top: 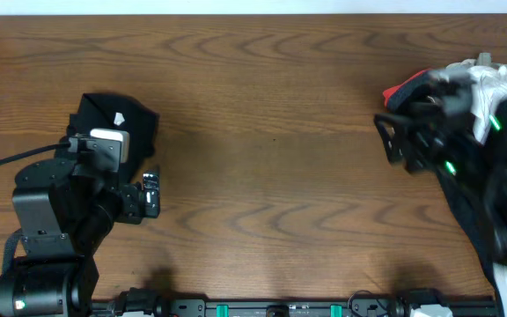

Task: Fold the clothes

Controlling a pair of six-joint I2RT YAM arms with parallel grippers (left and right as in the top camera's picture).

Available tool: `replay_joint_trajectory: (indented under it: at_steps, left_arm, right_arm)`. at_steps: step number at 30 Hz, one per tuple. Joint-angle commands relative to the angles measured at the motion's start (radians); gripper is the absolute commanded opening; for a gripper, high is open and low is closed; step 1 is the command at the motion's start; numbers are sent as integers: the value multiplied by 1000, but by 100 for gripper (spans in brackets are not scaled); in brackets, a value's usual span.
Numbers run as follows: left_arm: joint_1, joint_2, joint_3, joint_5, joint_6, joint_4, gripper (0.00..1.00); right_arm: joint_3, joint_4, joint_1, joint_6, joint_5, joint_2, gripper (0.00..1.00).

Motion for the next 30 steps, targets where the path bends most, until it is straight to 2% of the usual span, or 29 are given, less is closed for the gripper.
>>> replay_joint_trajectory:
  at_steps: [1, 9, 16, 30]
  left_arm:
    - [-4, 1, 19, -70, -5, -10, 98]
    - [-4, 1, 19, -70, -5, -23, 98]
    - [-4, 1, 19, -69, -5, -37, 98]
    - [-4, 1, 19, -70, -5, -40, 98]
  right_arm:
    - [9, -16, -5, -11, 165, -99, 99]
    - [9, -104, -5, -11, 167, -216, 99]
    - [9, -267, -5, -10, 163, -219, 99]
    - [9, -429, -5, -12, 167, -222, 99]
